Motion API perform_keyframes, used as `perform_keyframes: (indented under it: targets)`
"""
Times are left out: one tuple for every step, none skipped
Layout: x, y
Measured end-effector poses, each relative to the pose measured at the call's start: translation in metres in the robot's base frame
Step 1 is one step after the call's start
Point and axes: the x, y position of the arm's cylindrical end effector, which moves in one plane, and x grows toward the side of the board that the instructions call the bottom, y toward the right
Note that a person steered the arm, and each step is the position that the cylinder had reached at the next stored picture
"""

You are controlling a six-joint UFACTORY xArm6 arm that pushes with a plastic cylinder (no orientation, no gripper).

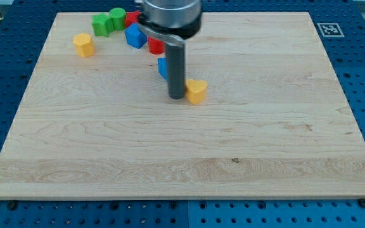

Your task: Push blue triangle closer to yellow heart

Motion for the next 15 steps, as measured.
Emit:
perform_keyframes:
  targets:
    - [-0.001, -0.029]
    - [-0.025, -0.095]
    - [-0.061, -0.111]
    - [-0.06, -0.063]
    - [-0.044, 0.018]
    - [-0.045, 0.025]
    - [-0.064, -0.003]
    - [-0.092, -0.003]
    - [-0.092, 0.023]
    - [-0.055, 0.068]
    - [-0.044, 0.077]
    - [-0.061, 0.097]
    - [-0.059, 0.137]
    - [-0.032, 0.147]
    - [-0.017, 0.12]
